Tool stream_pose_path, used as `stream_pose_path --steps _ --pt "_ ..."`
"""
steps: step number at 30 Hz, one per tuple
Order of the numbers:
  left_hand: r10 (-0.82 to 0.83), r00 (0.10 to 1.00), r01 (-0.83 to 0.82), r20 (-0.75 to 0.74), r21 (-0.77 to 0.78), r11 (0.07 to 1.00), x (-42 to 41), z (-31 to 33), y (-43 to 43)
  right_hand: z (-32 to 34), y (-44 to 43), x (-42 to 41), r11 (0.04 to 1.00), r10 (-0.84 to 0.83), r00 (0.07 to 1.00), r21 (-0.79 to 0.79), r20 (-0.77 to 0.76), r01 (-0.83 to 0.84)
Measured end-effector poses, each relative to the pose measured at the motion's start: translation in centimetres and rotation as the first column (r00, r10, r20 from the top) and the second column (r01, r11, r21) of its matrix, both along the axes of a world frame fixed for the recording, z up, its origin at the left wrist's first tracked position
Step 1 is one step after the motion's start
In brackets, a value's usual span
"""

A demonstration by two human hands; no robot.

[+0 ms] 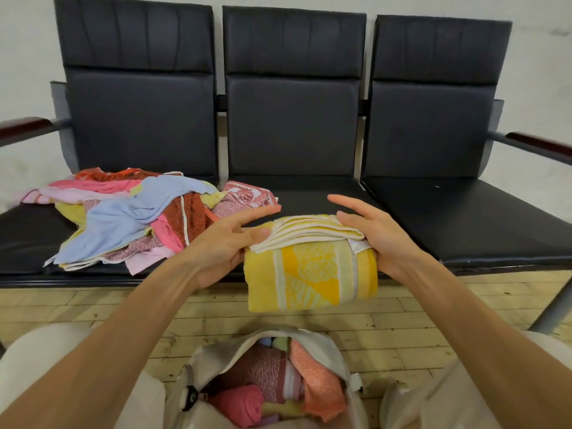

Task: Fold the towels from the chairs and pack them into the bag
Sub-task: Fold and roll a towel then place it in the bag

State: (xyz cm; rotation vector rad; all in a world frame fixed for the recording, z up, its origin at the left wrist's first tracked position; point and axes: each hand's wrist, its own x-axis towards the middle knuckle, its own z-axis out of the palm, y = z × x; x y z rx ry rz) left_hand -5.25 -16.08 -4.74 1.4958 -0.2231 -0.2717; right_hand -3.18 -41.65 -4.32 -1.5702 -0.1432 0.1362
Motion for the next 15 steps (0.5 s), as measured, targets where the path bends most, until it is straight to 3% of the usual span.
stream_pose_path --steps 4,10,15 --pt "0.0 0.999 0.0 -0.034 -0.008 1.0 0.2 0.0 0.3 -0.1 -0.2 0.2 1.0 0.011 0.997 -0.018 -0.079 -0.012" --pt "0.062 0.998 -0.063 0.014 0.109 0.992 0.7 0.1 1.4 -0.1 -1.0 -0.1 0.967 0.188 0.936 -0.112 -0.298 -0.231" --pt "0.009 0.997 -0.001 -0.073 0.111 0.994 0.5 0.0 2.0 0.5 -1.6 -0.2 0.911 0.3 0.939 -0.243 -0.166 -0.334"
